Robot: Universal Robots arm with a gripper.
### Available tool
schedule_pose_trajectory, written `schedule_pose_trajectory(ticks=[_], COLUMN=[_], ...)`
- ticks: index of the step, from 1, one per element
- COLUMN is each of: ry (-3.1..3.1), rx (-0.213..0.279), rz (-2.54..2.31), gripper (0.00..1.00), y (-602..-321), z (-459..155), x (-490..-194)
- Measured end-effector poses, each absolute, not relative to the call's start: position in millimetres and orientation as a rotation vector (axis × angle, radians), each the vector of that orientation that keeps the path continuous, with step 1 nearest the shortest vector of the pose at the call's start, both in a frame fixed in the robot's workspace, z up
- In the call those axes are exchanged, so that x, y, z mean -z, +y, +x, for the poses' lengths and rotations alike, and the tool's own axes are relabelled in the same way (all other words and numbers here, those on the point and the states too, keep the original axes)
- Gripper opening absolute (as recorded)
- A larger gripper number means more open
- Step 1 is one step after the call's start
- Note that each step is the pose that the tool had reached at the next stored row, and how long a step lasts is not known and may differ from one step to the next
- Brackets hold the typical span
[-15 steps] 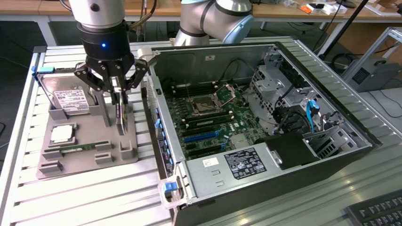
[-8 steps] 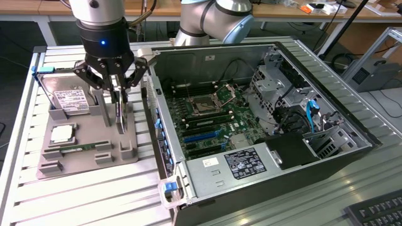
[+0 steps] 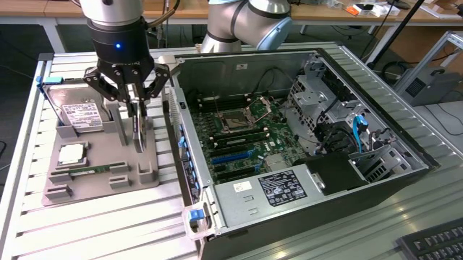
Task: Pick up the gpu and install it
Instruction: 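Pick up the gpu and move the gpu toward the slot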
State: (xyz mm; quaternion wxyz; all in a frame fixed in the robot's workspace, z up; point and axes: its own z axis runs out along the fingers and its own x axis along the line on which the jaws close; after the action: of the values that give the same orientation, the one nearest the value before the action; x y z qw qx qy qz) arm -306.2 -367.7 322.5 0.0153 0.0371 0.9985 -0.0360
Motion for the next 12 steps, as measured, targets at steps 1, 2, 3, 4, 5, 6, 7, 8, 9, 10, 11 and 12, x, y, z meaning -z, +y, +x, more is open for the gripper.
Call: schedule_pose_trajectory(ticks=[1, 2, 3, 4, 5, 6, 7, 8, 9, 10, 11, 12], ry=[3.107, 3.107, 3.107, 3.107, 3.107, 3.107, 3.107, 3.107, 3.107, 3.107, 3.107, 3.107], rx=[0.112, 0.112, 0.112, 0.112, 0.112, 0.112, 0.112, 0.112, 0.112, 0.112, 0.112, 0.112], rz=[0.115, 0.115, 0.115, 0.115, 0.115, 0.115, 0.115, 0.115, 0.115, 0.115, 0.115, 0.115], gripper=[0.27, 0.27, 0.27, 0.27, 0.27, 0.27, 0.27, 0.27, 0.27, 0.27, 0.27, 0.27], y=[-367.7, -367.7, -367.7, -367.7, -367.7, -367.7, -367.7, -367.7, -367.7, -367.7, -367.7, -367.7], z=[-306.2, -306.2, -306.2, -306.2, -306.2, -306.2, -306.2, -306.2, -306.2, -306.2, -306.2, -306.2], x=[-323.0, -323.8, -324.2, -324.8, -325.3, -327.0, -328.7, -330.2, -332.3, -334.3, -335.2, -336.9])
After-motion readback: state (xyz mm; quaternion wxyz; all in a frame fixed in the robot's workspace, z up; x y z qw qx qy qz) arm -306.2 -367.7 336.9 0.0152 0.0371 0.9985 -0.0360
